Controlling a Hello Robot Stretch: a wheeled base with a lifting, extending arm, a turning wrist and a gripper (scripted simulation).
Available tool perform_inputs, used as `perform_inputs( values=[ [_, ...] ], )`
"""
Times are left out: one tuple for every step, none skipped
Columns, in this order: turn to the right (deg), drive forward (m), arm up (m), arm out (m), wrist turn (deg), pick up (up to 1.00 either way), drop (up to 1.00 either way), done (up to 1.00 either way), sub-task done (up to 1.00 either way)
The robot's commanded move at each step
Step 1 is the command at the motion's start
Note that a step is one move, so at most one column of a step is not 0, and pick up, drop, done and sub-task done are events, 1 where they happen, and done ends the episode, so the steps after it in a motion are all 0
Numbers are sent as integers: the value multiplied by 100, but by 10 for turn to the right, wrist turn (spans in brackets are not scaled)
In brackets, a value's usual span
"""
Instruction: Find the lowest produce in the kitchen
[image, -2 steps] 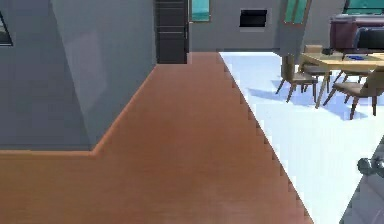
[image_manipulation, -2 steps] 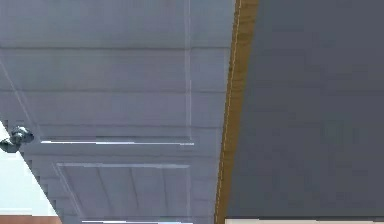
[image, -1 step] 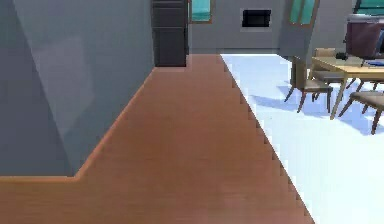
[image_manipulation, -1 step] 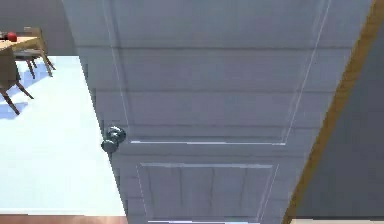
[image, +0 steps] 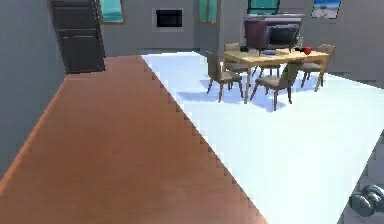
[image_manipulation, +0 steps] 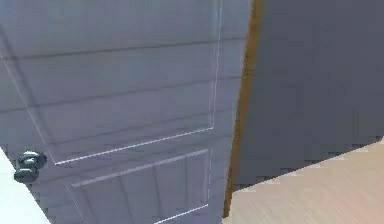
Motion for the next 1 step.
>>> perform_inputs(
  values=[
    [0, 90, 0, 0, 0, 0, 0, 0, 0]
  ],
)
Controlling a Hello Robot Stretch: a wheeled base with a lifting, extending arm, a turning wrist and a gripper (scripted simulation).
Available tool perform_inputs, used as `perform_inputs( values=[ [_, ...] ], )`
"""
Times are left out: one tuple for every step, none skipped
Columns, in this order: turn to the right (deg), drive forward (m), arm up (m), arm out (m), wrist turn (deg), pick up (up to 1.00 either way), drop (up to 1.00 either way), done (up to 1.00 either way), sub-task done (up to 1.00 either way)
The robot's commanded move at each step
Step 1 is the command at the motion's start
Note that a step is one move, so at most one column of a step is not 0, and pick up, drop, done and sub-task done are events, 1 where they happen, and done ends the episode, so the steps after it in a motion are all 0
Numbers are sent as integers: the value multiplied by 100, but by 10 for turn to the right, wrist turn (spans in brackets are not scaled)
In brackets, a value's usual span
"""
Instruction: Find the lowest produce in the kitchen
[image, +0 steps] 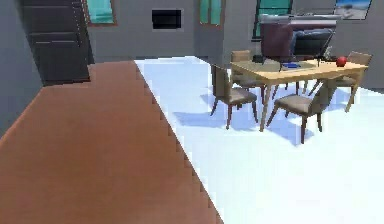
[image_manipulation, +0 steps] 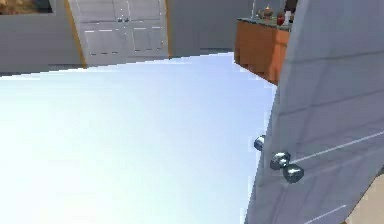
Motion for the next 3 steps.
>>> perform_inputs(
  values=[
    [450, 0, 0, 0, 0, 0, 0, 0, 0],
    [240, 0, 0, 0, 0, 0, 0, 0, 0],
    [0, 85, 0, 0, 0, 0, 0, 0, 0]
  ],
)
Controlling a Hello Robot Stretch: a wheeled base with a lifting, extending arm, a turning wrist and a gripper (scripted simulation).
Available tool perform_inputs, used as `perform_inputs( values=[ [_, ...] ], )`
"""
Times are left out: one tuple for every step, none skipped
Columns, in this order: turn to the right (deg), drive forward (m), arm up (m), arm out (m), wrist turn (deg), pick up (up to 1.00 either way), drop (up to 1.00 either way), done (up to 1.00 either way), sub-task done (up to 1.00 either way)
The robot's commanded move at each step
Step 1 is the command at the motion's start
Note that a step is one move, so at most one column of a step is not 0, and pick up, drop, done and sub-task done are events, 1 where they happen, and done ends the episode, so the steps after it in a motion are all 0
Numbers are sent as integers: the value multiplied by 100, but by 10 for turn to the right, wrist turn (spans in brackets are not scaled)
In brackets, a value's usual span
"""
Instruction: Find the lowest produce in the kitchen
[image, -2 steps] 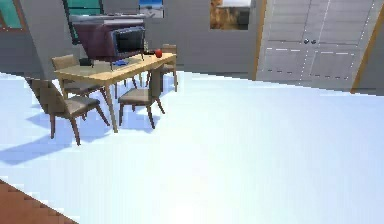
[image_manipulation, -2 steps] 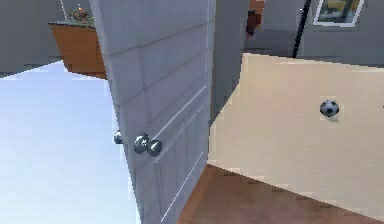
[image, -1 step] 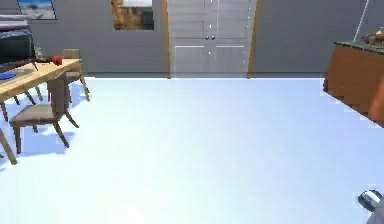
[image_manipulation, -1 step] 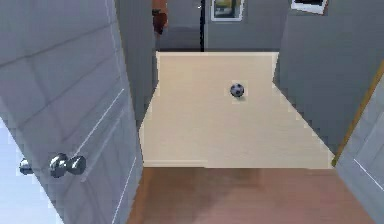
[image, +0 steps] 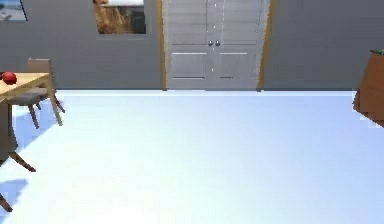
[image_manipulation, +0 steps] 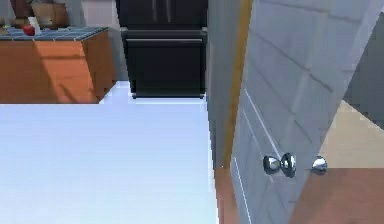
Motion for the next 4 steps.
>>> perform_inputs(
  values=[
    [450, 0, 0, 0, 0, 0, 0, 0, 0],
    [0, 45, 0, 0, 0, 0, 0, 0, 0],
    [30, 0, 0, 0, 0, 0, 0, 0, 0],
    [0, 100, 0, 0, 0, 0, 0, 0, 0]
  ],
)
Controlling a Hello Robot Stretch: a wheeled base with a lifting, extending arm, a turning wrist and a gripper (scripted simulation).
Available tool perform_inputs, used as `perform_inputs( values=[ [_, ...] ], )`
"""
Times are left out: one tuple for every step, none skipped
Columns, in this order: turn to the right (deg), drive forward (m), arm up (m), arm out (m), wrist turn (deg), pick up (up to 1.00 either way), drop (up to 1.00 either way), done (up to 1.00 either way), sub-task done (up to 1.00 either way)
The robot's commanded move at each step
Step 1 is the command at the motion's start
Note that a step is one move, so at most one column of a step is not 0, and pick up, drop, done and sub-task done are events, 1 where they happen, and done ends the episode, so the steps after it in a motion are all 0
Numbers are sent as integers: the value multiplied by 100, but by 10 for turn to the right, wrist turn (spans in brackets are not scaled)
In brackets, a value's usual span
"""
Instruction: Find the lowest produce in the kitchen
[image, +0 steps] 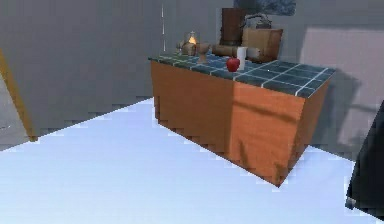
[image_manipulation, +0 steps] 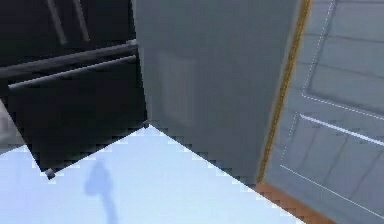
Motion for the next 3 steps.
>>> perform_inputs(
  values=[
    [30, 0, 0, 0, 0, 0, 0, 0, 0],
    [0, 100, 0, 0, 0, 0, 0, 0, 0],
    [120, 0, 0, 0, 0, 0, 0, 0, 0]
  ],
)
